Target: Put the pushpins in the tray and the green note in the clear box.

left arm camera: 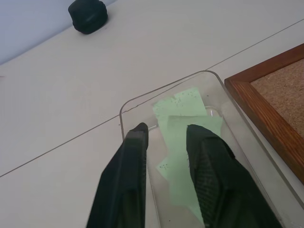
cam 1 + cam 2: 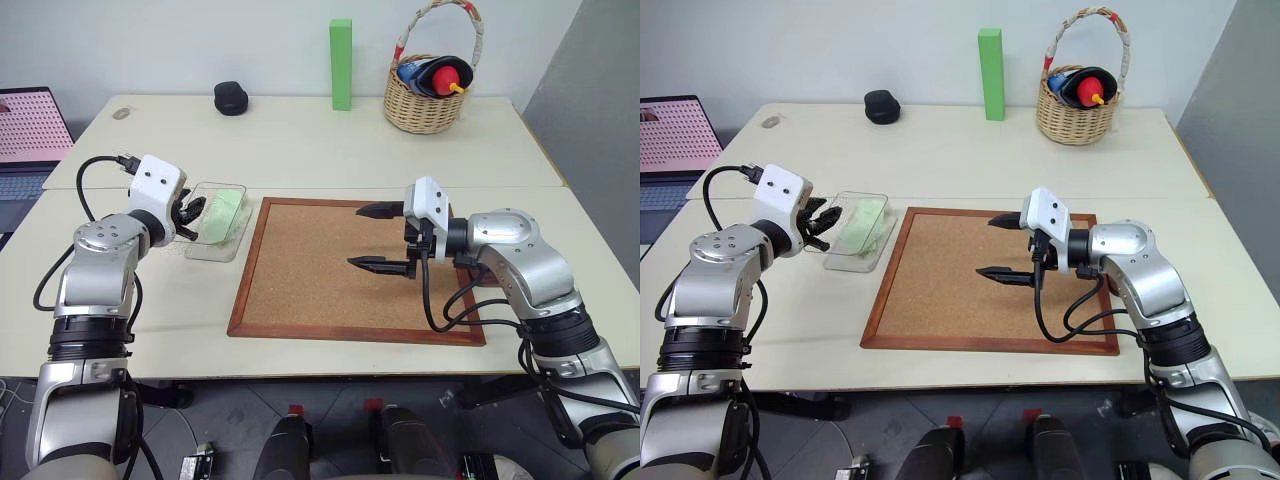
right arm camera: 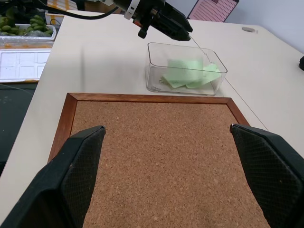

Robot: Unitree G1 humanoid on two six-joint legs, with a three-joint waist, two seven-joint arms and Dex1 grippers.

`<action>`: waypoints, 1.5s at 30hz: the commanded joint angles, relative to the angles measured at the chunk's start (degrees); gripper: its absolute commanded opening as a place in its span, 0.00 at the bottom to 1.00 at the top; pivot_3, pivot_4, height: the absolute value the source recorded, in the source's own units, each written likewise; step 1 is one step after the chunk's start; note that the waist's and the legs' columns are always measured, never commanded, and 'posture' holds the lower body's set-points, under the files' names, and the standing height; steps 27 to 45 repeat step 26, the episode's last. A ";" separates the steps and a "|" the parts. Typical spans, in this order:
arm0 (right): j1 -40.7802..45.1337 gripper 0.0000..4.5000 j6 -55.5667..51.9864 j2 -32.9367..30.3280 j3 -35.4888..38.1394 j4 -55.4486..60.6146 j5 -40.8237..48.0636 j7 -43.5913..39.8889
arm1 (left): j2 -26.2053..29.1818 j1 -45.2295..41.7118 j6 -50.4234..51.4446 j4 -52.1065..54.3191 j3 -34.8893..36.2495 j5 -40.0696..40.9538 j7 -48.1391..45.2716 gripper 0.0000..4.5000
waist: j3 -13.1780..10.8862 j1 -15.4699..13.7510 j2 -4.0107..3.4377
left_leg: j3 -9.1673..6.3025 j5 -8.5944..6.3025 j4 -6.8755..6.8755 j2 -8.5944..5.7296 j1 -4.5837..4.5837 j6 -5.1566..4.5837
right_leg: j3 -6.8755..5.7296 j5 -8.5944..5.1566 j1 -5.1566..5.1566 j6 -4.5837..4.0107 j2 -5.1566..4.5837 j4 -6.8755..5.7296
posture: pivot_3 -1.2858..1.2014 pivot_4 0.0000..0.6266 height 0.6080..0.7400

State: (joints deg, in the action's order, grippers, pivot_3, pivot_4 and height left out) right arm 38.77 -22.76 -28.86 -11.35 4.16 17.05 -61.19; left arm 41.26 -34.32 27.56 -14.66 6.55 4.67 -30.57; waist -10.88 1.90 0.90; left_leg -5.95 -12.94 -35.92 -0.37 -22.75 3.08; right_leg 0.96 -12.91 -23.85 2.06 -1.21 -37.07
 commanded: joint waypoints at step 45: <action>-22.70 1.00 -0.91 -1.82 16.58 10.28 2.99 17.35 | -5.95 22.49 2.53 38.76 -0.63 15.92 -8.48 0.72 | 0.01 0.09 0.02 | 0.22 0.01 -0.08 0.07 0.56 -0.01 | 0.13 -0.10 0.44 -0.32 0.02 -0.04 | 0.52 0.24 1.00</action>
